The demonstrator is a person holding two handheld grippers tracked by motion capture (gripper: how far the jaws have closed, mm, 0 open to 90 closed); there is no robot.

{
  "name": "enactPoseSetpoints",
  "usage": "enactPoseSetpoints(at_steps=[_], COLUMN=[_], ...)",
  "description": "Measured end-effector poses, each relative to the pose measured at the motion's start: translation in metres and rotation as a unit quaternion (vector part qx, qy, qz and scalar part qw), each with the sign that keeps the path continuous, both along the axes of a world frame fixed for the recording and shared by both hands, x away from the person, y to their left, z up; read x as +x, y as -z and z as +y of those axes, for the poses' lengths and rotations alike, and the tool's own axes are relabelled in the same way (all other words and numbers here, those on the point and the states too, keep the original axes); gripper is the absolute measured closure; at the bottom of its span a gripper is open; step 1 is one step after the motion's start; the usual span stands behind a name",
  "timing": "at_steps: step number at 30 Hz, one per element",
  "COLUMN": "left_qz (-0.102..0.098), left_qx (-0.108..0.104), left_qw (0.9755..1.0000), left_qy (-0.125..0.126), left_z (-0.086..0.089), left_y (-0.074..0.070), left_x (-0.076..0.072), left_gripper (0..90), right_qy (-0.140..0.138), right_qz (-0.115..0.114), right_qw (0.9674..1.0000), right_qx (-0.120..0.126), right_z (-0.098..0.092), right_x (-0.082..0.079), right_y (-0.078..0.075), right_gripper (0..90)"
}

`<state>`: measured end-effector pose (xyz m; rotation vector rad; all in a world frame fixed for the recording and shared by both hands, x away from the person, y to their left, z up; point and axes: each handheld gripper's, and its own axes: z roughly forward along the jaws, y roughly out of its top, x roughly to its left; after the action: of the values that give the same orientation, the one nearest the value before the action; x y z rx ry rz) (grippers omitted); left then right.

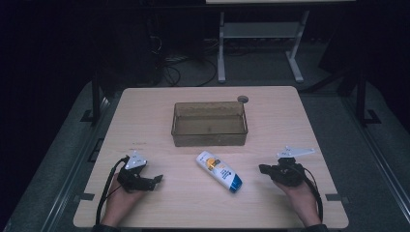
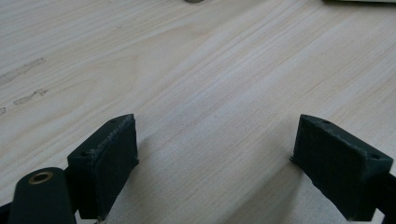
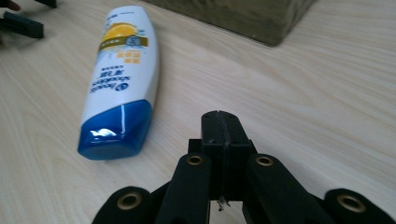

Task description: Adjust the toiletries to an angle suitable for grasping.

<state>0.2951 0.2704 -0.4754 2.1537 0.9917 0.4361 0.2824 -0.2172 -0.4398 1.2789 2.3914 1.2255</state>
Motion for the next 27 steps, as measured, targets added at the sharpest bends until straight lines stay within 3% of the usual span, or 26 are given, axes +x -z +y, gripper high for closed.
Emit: enactPoseSetpoints(at_steps=[14, 27], left_qz=[0.0, 0.0], left_qx=[0.0, 0.0], left_qw=[1.0, 1.0], left_qy=[0.0, -0.001], left_z=[0.0, 0.0], left_y=[0.0, 0.0], left_x=[0.0, 0.0], left_gripper=[12.6, 12.6], right_qy=[-0.042, -0.098], right_qz=[-0.009, -0.012], right_qw=[0.9991, 0.995], right_qx=[0.006, 0.015], right_z=[0.028, 0.064], right_x=[-0.002, -0.007], right_y=[-0.008, -0.011], right_gripper=[89.4, 89.4])
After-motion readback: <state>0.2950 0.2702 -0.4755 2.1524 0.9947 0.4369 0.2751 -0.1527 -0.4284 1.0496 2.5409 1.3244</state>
